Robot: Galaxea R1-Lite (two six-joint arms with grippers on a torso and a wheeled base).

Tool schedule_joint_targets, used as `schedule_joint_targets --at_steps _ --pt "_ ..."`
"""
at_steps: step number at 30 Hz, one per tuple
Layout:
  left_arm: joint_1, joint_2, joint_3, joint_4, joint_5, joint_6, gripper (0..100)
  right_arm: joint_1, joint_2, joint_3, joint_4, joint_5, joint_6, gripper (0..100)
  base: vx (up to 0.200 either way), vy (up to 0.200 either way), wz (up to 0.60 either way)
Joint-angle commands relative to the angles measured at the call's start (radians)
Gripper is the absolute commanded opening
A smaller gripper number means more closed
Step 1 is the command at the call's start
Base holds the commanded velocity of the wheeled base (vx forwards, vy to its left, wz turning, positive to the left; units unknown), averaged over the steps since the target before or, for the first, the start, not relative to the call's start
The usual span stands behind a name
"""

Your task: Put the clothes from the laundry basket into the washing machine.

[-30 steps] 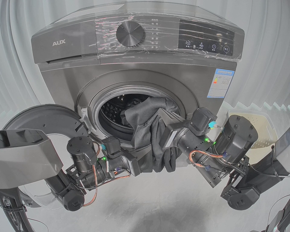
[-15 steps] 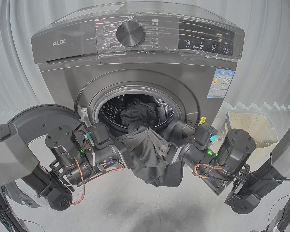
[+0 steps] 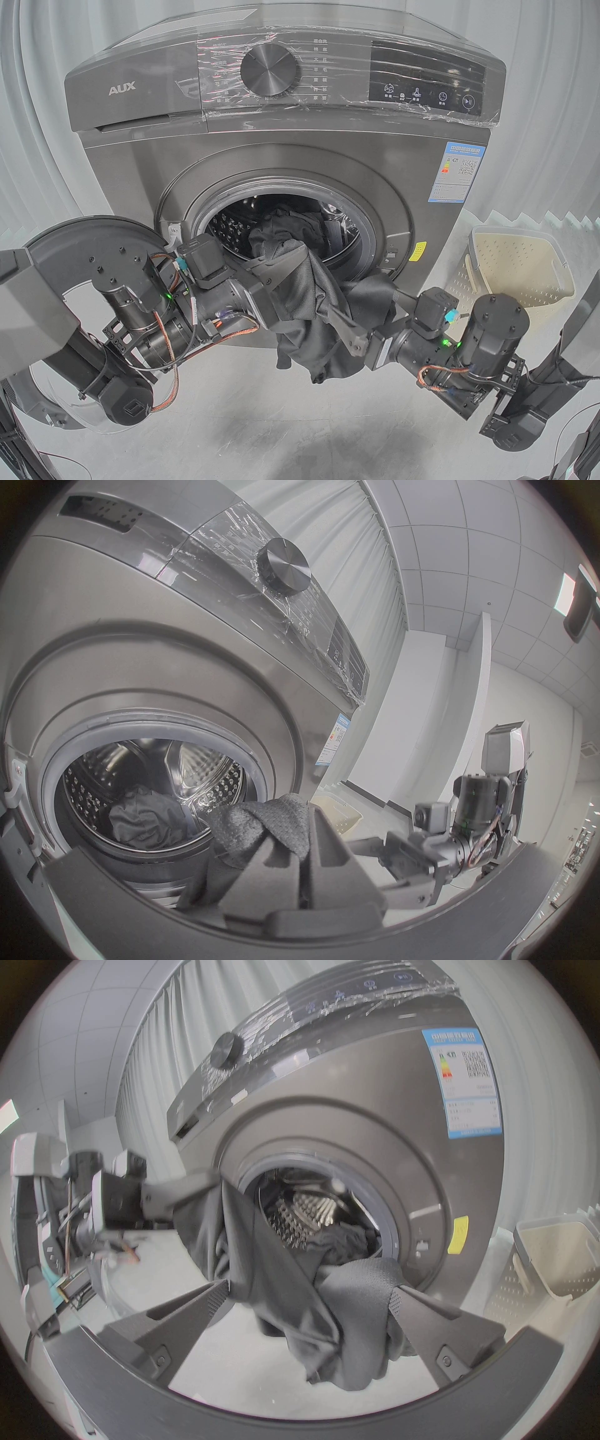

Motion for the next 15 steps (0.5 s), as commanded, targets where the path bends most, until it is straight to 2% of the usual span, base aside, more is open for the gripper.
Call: schedule_joint_targets --at_steps 1,2,4,7,11,15 --pt "0.0 -0.004 -0.02 0.004 0.002 -0.002 0 0.01 -0.001 0.108 0.002 0.032 0.001 100 0.0 0.0 0.0" --pt "0.0 -0.004 -0.02 0.004 0.002 -0.002 0 0.01 -0.001 0.108 0.002 0.032 0.001 100 0.0 0.0 0.0" --pt "0.0 -0.01 -0.02 0.004 0.002 -0.001 0 0.013 0.01 0.199 0.003 0.035 -0.001 100 0.0 0.0 0.0" --pt "0.001 -0.01 -0.02 0.002 0.002 -0.001 0 0.023 0.053 0.269 0.0 0.041 0.004 100 0.0 0.0 0.0" --pt "0.003 -0.013 -0.023 0.002 0.013 0.001 0 0.039 0.079 0.301 0.002 0.049 0.008 100 0.0 0.0 0.0" --pt "0.003 -0.018 -0.051 0.004 0.045 0.001 0 0.082 0.134 0.346 0.0 0.076 0.011 100 0.0 0.0 0.0"
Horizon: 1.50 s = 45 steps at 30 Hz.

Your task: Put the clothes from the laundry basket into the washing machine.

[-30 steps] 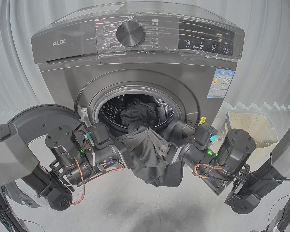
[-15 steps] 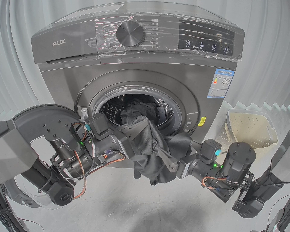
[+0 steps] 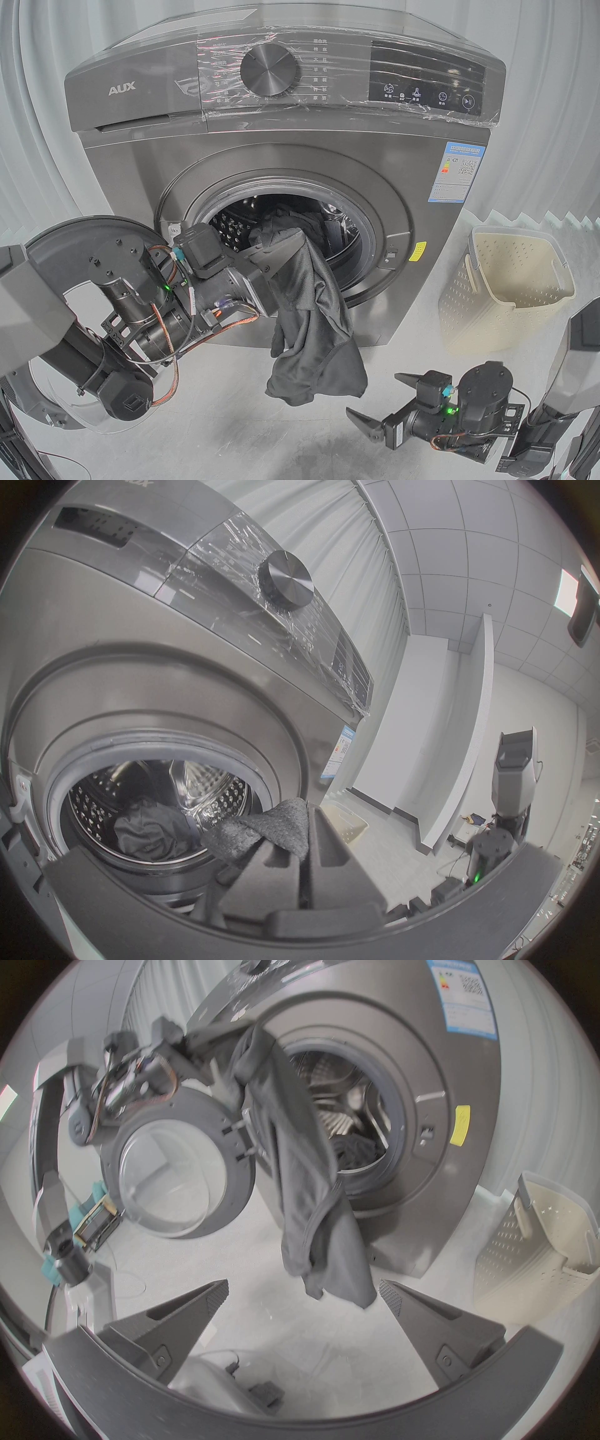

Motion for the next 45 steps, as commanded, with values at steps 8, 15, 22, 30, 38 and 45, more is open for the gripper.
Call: schedule_joint_targets --at_steps 8,15,22,30,38,45 --pt "-0.001 -0.032 -0.027 0.0 0.024 0.003 0 0.029 0.146 0.007 -0.032 0.01 0.019 100 0.0 0.0 0.0" --pt "0.001 -0.051 -0.069 0.017 0.055 0.005 0 0.009 0.177 -0.065 -0.064 0.014 0.02 100 0.0 0.0 0.0" --pt "-0.001 -0.09 -0.089 0.058 0.055 0.005 0 -0.047 0.234 -0.134 -0.071 0.031 0.023 100 0.0 0.0 0.0" --pt "-0.001 -0.111 -0.096 0.066 0.055 0.005 0 -0.171 0.296 -0.215 -0.088 0.074 0.025 100 0.0 0.0 0.0" --pt "-0.004 -0.12 -0.096 0.066 0.053 0.005 0 -0.197 0.352 -0.29 -0.088 0.089 0.019 100 0.0 0.0 0.0" --pt "-0.01 -0.122 -0.098 0.066 0.053 0.005 0 -0.195 0.407 -0.404 -0.087 0.103 0.003 100 0.0 0.0 0.0"
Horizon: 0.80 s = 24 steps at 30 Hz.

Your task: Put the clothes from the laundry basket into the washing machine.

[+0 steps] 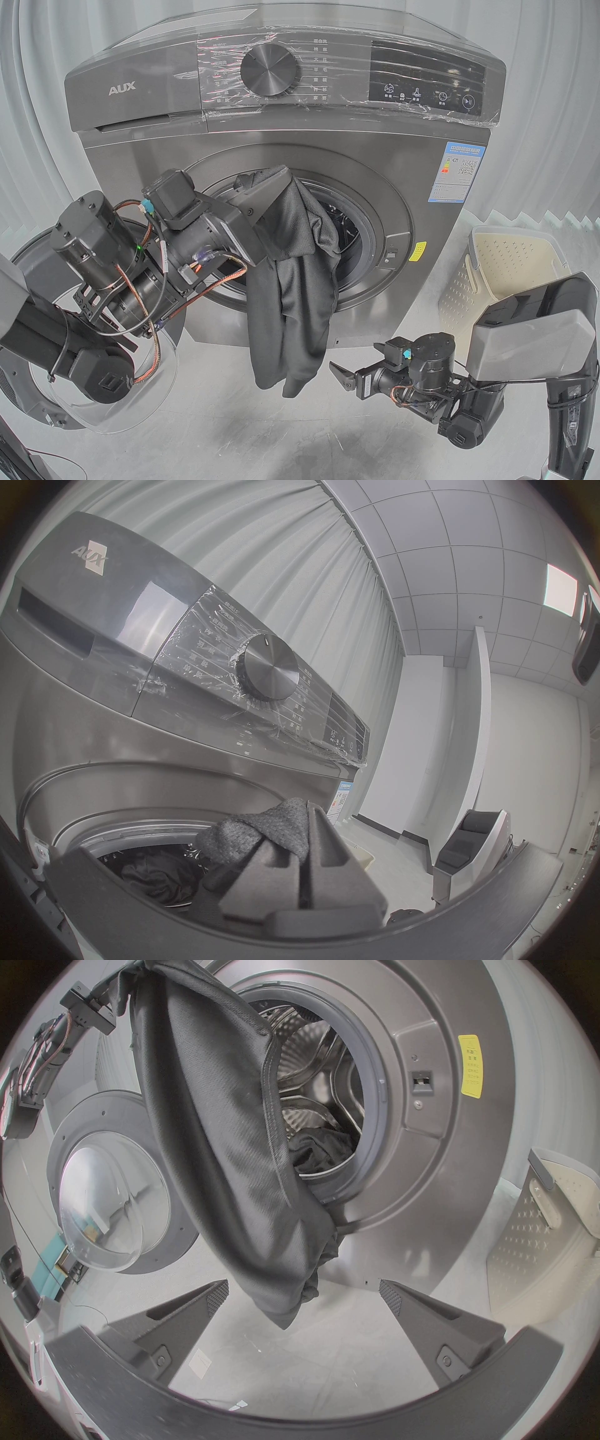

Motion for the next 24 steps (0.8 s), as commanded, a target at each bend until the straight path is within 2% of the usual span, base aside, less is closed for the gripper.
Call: schedule_joint_targets --at_steps 1,8,15,21,24 --pt "-0.005 -0.004 -0.001 -0.001 0.0 -0.001 0 0.001 0.052 -0.07 0.0 0.007 -0.007 100 0.0 0.0 0.0" --pt "-0.003 -0.006 0.0 -0.001 0.0 -0.001 0 0.003 0.086 -0.158 0.004 0.011 -0.008 100 0.0 0.0 0.0" --pt "0.003 -0.018 0.0 -0.001 0.0 -0.001 0 0.017 0.129 -0.204 -0.017 0.071 -0.008 100 0.0 0.0 0.0" --pt "0.003 -0.021 0.002 -0.002 0.0 -0.002 0 0.009 0.193 -0.317 -0.009 0.071 -0.022 100 0.0 0.0 0.0" --pt "0.003 -0.029 0.005 -0.002 0.0 -0.004 0 0.005 0.199 -0.34 -0.005 0.071 -0.028 100 0.0 0.0 0.0"
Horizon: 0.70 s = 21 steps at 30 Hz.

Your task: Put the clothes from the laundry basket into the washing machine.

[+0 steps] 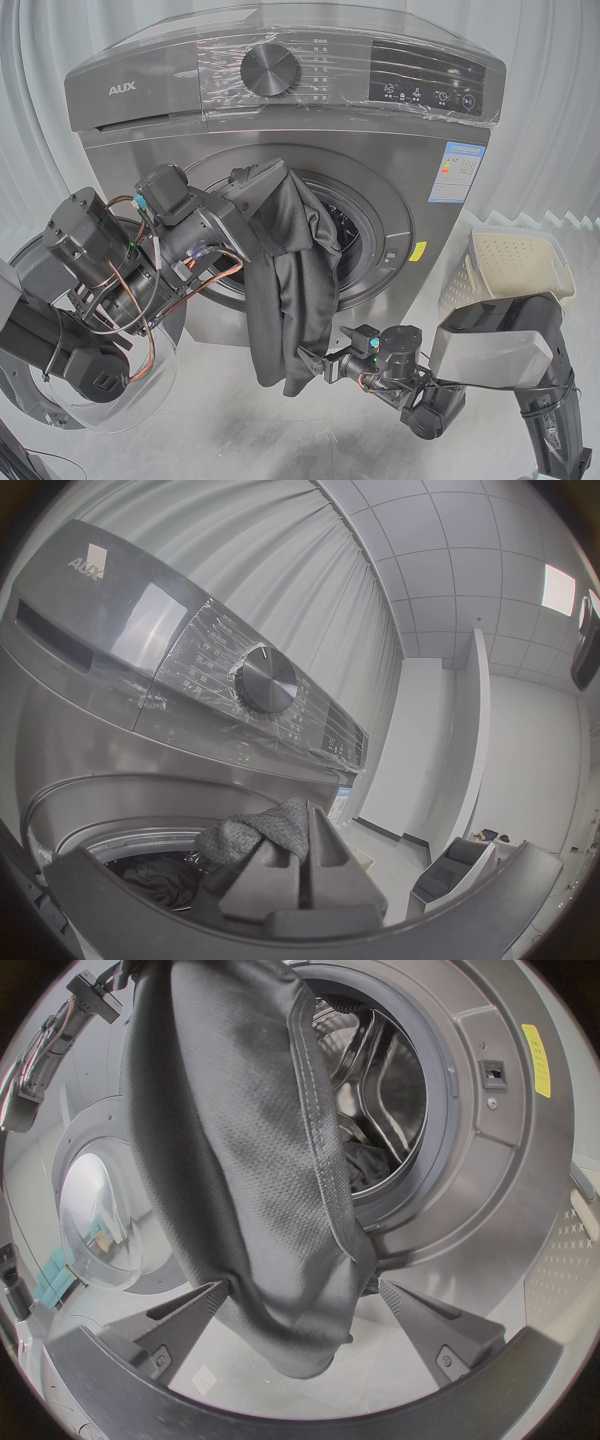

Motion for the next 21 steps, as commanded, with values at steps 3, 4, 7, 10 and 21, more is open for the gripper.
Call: schedule_joint_targets --at_steps 3,4,7,10,21 --pt "0.0 -0.009 0.003 -0.001 0.0 -0.002 0 -0.01 0.045 -0.049 0.003 -0.001 -0.005 100 0.0 0.0 0.0" --pt "0.0 -0.009 0.002 -0.001 0.0 -0.002 0 -0.01 0.045 -0.047 0.001 -0.001 -0.005 100 0.0 0.0 0.0" --pt "0.0 -0.009 0.003 -0.001 0.0 -0.002 0 -0.005 0.045 -0.042 -0.008 -0.002 -0.005 100 0.0 0.0 0.0" --pt "0.0 -0.009 0.005 -0.003 -0.001 -0.002 0 -0.008 0.047 -0.029 -0.009 -0.002 -0.005 100 0.0 0.0 0.0" --pt "0.0 -0.011 0.005 -0.004 -0.001 -0.002 0 -0.056 0.037 -0.01 -0.009 -0.001 -0.005 100 0.0 0.0 0.0"
